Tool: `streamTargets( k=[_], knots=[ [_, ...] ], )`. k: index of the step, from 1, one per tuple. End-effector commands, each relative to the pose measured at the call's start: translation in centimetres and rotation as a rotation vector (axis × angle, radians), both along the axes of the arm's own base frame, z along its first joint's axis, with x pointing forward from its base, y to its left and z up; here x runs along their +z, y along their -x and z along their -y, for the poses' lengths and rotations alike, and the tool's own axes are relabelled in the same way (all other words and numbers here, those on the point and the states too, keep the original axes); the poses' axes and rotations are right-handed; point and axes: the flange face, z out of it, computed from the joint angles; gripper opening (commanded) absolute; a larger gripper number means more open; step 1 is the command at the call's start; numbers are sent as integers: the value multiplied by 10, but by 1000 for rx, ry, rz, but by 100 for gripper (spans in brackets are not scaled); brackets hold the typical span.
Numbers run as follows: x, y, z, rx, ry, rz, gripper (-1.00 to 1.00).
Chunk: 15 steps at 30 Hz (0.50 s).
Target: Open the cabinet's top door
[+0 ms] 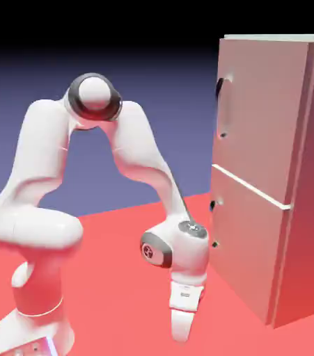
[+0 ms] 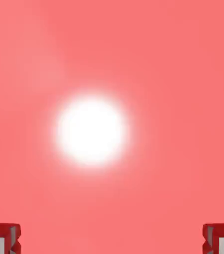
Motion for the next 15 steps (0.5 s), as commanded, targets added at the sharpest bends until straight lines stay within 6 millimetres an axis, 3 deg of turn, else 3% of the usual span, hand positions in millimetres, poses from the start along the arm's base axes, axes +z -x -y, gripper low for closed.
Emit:
streamTargets(
  k=[1, 5, 9, 15],
  knots=[
    [4, 0, 6, -13, 27, 12, 0],
    [30, -6, 23, -46, 136, 90, 0],
    [70, -19, 30, -49, 243, 214, 0],
    [148, -48, 13, 11, 380, 478, 0]
  ],
)
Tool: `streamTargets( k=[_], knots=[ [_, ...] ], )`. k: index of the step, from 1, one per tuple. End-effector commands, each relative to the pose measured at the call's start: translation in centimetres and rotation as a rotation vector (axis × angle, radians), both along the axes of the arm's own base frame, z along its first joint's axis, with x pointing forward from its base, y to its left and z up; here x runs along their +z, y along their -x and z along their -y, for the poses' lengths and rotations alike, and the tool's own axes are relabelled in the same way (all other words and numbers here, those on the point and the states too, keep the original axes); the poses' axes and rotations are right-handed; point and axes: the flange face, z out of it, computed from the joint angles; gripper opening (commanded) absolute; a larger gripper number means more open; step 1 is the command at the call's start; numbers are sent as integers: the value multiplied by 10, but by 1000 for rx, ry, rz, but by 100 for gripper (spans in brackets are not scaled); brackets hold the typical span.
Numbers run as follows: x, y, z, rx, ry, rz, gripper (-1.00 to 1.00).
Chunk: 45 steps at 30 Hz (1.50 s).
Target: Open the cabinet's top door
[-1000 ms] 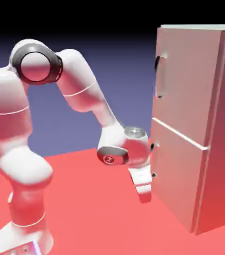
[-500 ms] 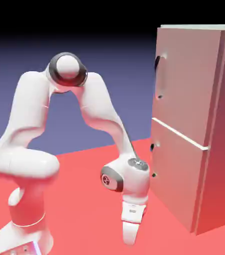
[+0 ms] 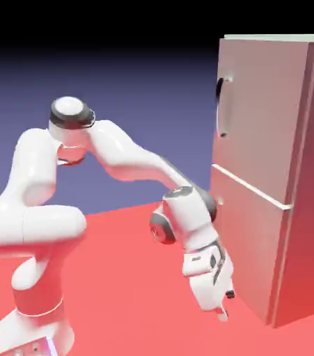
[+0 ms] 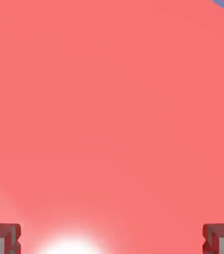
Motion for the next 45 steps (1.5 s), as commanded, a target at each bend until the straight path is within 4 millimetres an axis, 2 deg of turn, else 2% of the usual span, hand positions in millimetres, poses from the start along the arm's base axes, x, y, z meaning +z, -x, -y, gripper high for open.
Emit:
streamTargets(
  k=[1, 5, 10, 13, 16, 17, 18, 23, 24, 25, 35, 45],
  knots=[
    [15, -5, -7, 22, 23, 48, 0],
    [77, -21, -45, 137, 109, 251, 0],
    [158, -26, -119, 339, 194, 528, 0],
    [205, -16, -174, 487, 230, 702, 0],
    [249, 7, -236, 653, 256, 881, 0],
    [255, 11, -245, 679, 259, 908, 0],
    [255, 11, -245, 679, 259, 908, 0],
    [255, -39, -242, 679, 259, 908, 0],
    [255, -39, -242, 679, 259, 908, -100],
    [255, -39, -242, 679, 259, 908, -100],
    [255, 34, -193, 954, 124, 956, -100],
    [255, 78, -141, 1162, 15, 984, -100]
  ],
)
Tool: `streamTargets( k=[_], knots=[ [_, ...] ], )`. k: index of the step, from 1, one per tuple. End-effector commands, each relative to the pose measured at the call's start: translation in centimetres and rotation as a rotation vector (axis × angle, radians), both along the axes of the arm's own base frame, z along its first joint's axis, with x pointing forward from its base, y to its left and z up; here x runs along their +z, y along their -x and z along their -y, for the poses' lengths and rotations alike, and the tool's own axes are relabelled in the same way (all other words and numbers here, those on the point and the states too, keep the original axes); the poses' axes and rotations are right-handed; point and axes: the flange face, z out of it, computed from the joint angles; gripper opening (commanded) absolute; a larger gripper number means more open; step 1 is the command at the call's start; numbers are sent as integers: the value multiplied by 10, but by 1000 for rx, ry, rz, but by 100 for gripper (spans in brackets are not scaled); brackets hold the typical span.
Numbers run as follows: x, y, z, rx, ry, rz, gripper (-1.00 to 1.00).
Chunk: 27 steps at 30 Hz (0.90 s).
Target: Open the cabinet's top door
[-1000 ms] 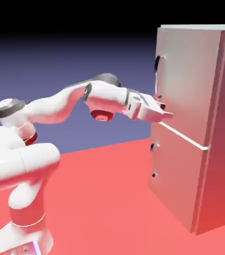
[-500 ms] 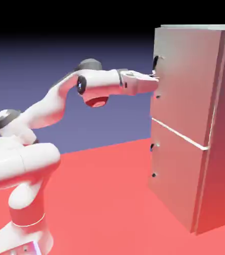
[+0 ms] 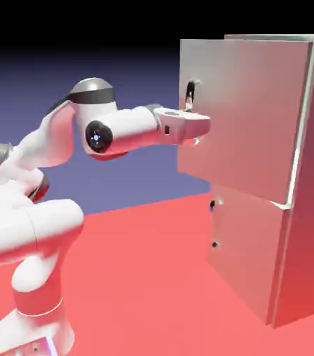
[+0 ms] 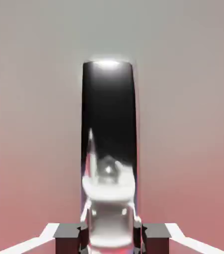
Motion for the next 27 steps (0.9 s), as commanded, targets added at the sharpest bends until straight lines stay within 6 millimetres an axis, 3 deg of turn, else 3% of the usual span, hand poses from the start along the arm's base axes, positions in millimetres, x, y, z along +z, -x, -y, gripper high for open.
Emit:
streamTargets(
  k=[1, 15, 27],
  knots=[
    [0, 4, 6, 21, 0, 0, -100],
    [0, 41, 91, 335, 0, 0, -100],
    [0, 51, 174, 618, 0, 0, -100]
  ],
)
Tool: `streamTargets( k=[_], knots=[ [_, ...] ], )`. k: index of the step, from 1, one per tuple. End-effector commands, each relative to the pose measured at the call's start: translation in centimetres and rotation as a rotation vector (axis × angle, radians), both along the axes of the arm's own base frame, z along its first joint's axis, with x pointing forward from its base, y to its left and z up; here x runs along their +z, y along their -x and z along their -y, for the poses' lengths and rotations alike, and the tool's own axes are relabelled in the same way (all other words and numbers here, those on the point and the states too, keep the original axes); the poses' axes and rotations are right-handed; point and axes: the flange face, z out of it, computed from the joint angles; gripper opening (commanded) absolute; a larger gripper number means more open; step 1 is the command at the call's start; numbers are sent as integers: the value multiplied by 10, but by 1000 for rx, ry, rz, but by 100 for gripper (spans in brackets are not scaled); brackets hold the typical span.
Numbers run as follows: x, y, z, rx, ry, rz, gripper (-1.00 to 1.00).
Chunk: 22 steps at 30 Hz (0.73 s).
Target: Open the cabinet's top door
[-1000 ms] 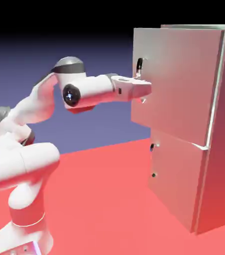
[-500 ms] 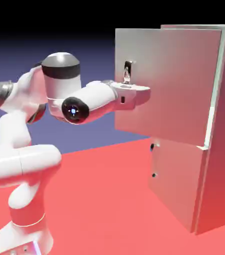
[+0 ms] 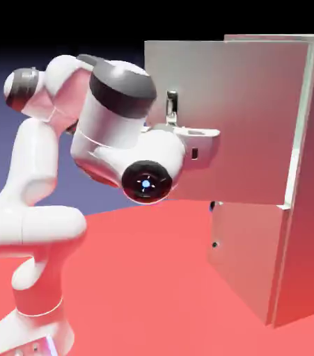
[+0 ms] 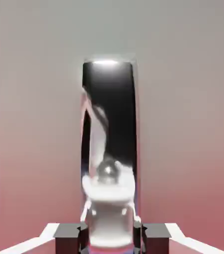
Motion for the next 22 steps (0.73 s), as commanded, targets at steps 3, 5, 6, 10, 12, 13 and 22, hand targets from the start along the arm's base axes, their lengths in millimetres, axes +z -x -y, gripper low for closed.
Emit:
streamTargets(
  k=[3, 5, 6, 10, 12, 13, 22],
  knots=[
    [0, -1, 21, 69, 0, 0, -100],
    [0, -3, 34, 115, 0, 0, -100],
    [0, -4, 41, 138, 0, 0, -100],
    [0, -9, 67, 226, 0, 0, -100],
    [0, -13, 79, 269, 0, 0, -100],
    [0, -14, 85, 290, 0, 0, -100],
    [0, -29, 122, 425, 0, 0, 100]
  ],
)
